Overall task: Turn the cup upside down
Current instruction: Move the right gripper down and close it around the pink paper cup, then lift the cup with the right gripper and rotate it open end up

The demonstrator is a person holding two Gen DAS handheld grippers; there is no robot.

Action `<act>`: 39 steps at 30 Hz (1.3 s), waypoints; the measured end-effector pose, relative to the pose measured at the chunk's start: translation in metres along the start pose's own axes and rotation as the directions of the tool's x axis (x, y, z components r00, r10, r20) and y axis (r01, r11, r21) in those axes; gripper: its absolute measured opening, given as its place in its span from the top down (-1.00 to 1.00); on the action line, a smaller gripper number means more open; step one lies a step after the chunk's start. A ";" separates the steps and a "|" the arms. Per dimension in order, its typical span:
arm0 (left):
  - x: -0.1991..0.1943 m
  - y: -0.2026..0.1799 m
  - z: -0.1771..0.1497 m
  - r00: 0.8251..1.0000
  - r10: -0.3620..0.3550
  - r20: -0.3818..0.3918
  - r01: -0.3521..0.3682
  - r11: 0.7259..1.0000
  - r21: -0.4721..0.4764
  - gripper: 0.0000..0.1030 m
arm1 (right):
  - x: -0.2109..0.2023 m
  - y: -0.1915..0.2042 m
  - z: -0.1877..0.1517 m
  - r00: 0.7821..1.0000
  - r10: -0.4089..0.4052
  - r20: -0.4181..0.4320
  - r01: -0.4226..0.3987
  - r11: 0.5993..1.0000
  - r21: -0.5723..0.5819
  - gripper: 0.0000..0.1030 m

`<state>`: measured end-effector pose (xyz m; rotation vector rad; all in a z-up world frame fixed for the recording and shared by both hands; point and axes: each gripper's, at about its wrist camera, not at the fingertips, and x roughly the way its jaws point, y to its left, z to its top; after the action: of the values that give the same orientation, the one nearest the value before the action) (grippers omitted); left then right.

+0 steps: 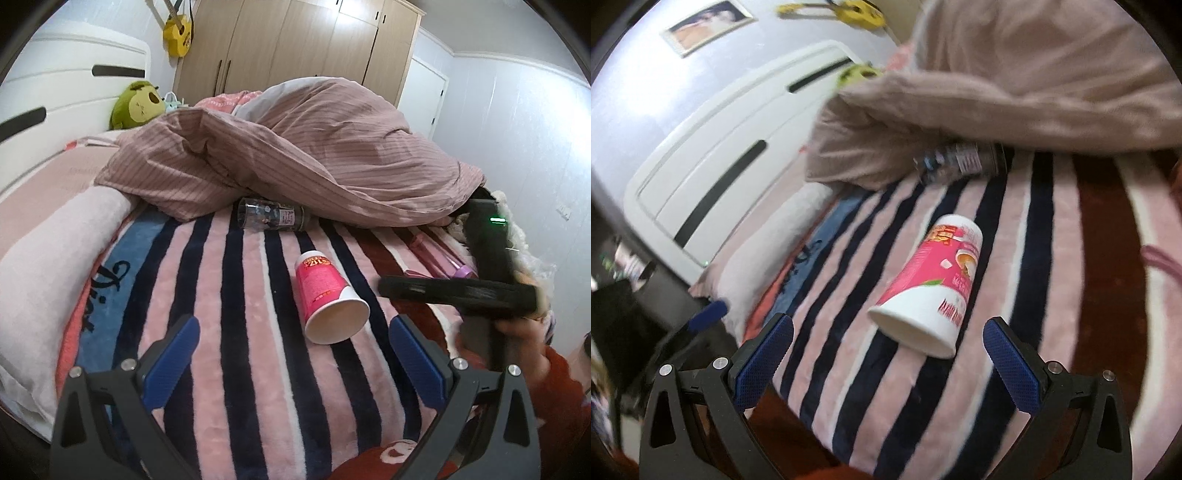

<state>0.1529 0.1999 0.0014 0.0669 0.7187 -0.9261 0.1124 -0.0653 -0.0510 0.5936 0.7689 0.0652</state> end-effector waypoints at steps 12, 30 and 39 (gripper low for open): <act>0.001 0.021 -0.003 0.998 -0.055 -0.007 0.055 0.998 -0.040 -0.97 | 0.090 -0.039 0.019 0.986 0.013 -0.163 0.016 0.985 0.171 -0.43; 0.044 0.042 -0.017 0.948 -0.299 -0.111 0.267 0.934 -0.237 -0.97 | 0.060 0.027 -0.032 0.933 -0.036 -0.359 -0.018 0.989 -0.147 -0.41; 0.106 0.027 -0.031 0.886 -0.409 -0.219 0.326 0.885 -0.332 -0.97 | 0.038 0.016 -0.047 0.938 -0.034 -0.345 -0.031 0.983 -0.181 -0.54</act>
<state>0.1978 0.1523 -0.0920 -0.2087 1.1566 -1.1830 0.1105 -0.0191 -0.0934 0.4085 1.0942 0.2423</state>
